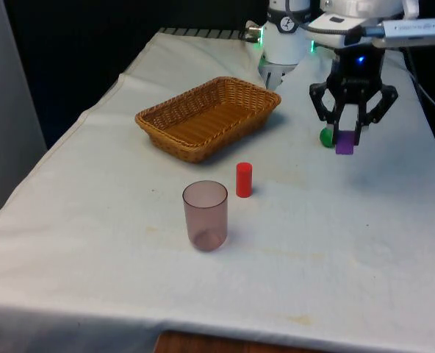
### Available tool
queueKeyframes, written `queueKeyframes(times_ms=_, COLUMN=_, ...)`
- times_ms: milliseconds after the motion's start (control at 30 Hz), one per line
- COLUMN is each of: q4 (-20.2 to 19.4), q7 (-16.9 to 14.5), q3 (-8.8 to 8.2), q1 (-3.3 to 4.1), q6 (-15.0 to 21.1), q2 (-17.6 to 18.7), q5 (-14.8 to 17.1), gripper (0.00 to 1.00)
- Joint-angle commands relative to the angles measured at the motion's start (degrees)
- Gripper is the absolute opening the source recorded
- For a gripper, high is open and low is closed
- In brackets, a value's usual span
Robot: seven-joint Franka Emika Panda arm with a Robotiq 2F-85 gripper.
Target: Pick up the triangular block and place it into the basket.
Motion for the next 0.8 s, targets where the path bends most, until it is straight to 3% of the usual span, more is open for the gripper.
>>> queueKeyframes(times_ms=0, q4=-0.5, q7=-0.1, q3=0.00, q1=0.00, q6=-0.7, q2=-1.0, q5=-0.1, gripper=0.33)
queueKeyframes(times_ms=767, q4=-7.8, q7=-3.1, q3=-2.64, q1=-0.46, q6=-0.2, q2=-6.1, q5=0.1, gripper=0.33)
